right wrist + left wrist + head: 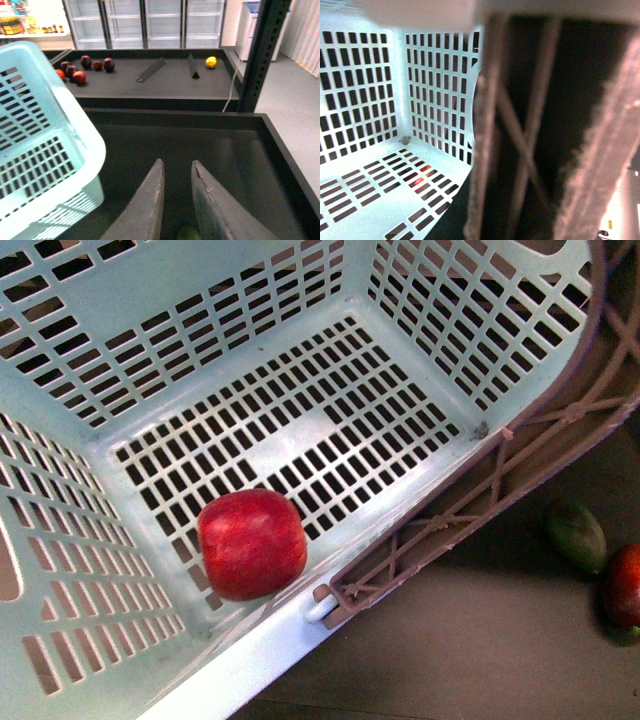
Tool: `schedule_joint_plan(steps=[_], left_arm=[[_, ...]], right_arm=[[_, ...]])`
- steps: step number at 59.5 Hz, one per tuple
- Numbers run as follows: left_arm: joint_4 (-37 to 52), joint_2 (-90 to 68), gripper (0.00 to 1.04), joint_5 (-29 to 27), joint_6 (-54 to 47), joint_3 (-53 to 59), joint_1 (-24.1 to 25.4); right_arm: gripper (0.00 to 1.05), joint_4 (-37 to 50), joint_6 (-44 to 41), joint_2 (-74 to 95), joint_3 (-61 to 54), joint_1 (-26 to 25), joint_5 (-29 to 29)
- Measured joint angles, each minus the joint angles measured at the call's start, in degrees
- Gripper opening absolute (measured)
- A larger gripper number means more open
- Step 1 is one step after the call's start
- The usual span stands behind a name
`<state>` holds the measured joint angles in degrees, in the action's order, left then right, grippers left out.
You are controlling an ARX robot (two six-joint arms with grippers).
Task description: Pick apple with right arm and hold basket with left
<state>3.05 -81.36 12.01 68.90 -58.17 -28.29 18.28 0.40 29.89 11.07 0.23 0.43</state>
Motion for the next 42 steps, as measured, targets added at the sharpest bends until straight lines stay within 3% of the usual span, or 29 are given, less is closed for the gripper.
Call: schedule_joint_plan(steps=[4, 42], left_arm=[[0.0, 0.0, 0.15, 0.0, 0.2, 0.0, 0.0], [0.0, 0.0, 0.15, -0.1, 0.0, 0.0, 0.0]], right_arm=[[0.02, 0.0, -0.3, -1.3, -1.2, 0.0, -0.3], [0.02, -4.0, -0.2, -12.2, -8.0, 0.0, -0.3]])
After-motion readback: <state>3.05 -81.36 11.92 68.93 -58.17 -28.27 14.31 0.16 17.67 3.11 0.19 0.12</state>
